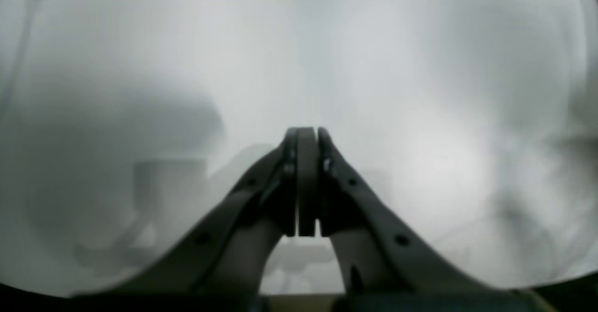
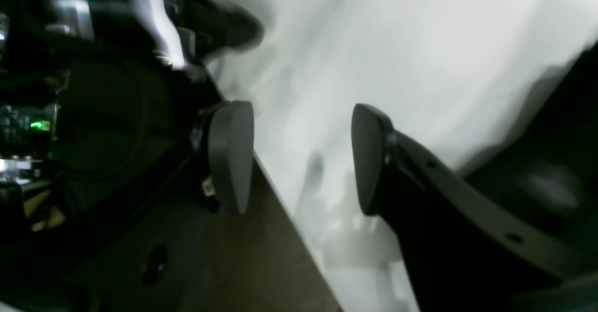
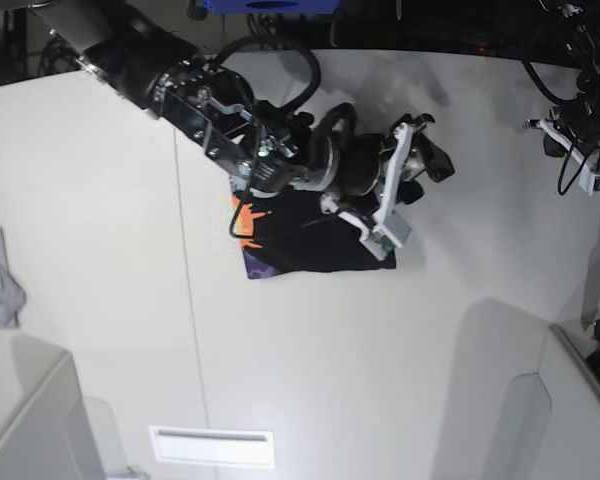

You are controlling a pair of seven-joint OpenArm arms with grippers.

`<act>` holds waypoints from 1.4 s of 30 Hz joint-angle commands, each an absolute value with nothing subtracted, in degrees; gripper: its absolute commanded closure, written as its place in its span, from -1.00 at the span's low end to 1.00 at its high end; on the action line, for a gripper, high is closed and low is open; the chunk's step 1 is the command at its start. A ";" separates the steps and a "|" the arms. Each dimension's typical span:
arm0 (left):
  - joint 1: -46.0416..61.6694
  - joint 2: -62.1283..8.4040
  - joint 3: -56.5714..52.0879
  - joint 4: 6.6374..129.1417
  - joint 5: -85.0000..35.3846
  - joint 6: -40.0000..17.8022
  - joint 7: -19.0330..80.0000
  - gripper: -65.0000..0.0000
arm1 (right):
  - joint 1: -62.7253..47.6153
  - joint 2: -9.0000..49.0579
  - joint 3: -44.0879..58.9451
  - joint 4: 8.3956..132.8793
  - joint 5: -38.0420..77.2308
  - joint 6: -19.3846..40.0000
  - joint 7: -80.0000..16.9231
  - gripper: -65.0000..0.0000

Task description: Fold the T-shirt properly

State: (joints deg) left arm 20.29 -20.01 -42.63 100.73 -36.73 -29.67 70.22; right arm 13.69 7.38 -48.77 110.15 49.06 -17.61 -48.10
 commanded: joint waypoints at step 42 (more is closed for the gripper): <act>5.32 -1.63 -18.51 87.16 -52.88 -24.66 61.23 -1.00 | -2.51 18.42 -24.75 111.16 48.31 -18.51 -43.65 1.00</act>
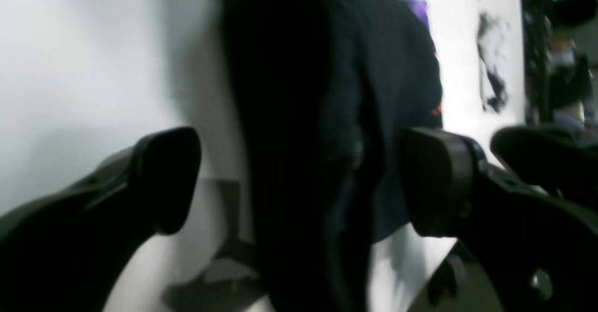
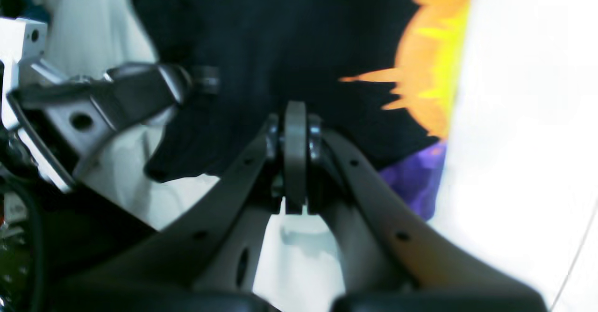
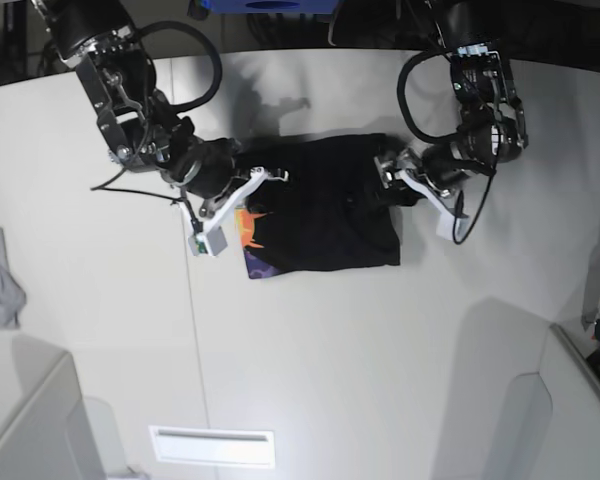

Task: Fold the T-shirt properly
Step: 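Grasp the bundle with the left gripper and rotate it upright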

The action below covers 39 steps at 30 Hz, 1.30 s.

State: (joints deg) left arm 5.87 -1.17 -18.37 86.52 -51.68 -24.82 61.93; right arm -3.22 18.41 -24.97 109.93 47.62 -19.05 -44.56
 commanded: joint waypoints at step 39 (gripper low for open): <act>-32.22 -27.74 63.16 86.20 -23.34 -21.23 57.63 1.00 | -17.89 19.56 3.21 111.43 48.40 -10.24 -38.81 1.00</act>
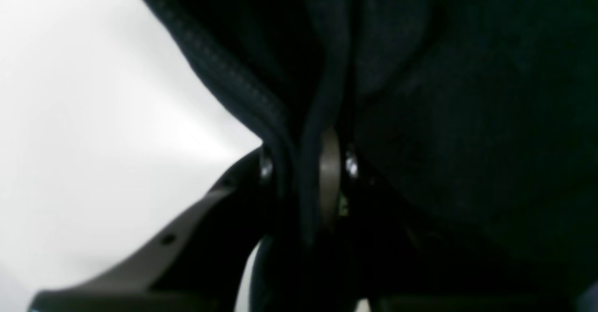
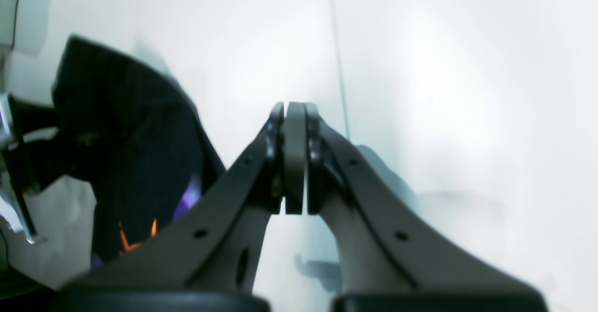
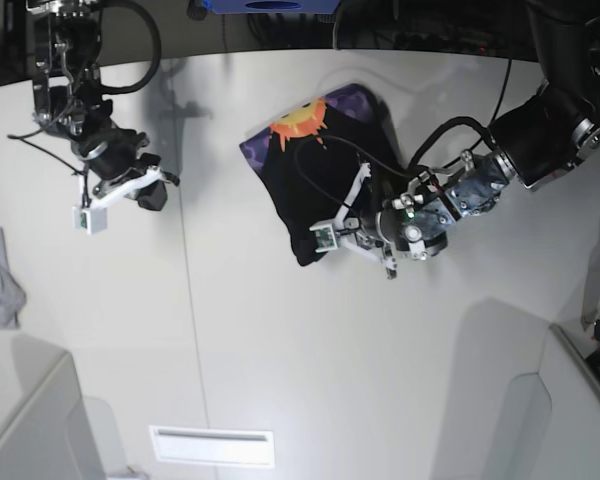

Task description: Fold the T-shirt properly

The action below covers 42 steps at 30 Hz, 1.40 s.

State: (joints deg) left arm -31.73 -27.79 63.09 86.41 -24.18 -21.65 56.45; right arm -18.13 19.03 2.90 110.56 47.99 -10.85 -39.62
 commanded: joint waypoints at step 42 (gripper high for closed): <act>-33.71 -21.32 51.30 94.81 -8.04 -34.86 58.07 -0.66 | -18.68 18.24 2.68 109.41 48.75 -10.42 -38.90 1.00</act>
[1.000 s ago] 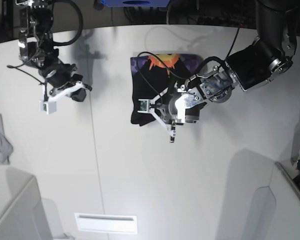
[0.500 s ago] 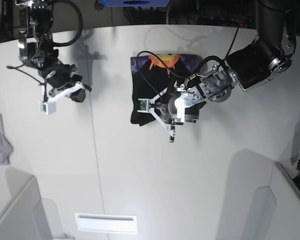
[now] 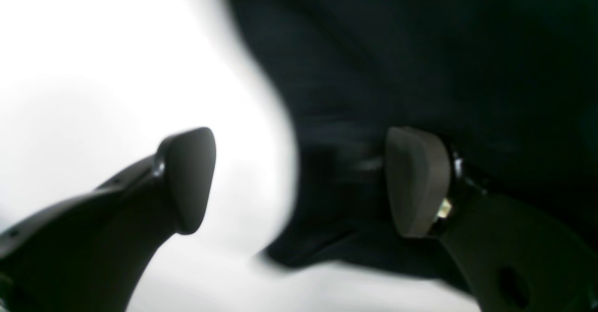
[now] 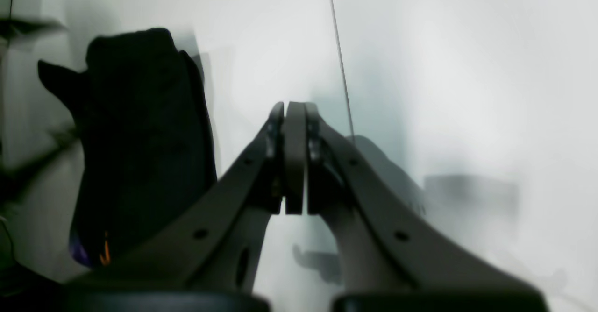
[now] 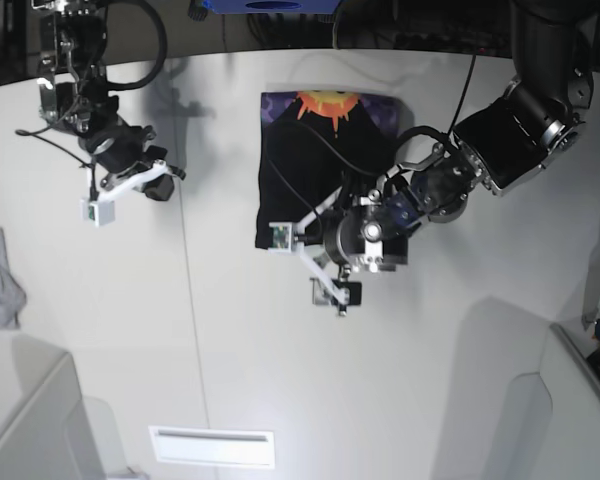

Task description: Fold the T-shirt properly

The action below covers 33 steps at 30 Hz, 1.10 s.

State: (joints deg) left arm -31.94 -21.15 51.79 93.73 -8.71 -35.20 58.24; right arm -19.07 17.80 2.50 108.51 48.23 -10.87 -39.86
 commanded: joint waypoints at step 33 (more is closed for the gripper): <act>67.30 -19.74 -28.00 98.95 -7.60 -34.59 -7.96 1.00 | -65.01 31.34 -11.74 112.57 20.09 -9.98 -26.77 1.00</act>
State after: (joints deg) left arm 66.85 -19.20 -27.49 98.48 -7.31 -35.05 -7.40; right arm -64.31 31.27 -11.88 111.96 20.01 -10.00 -27.16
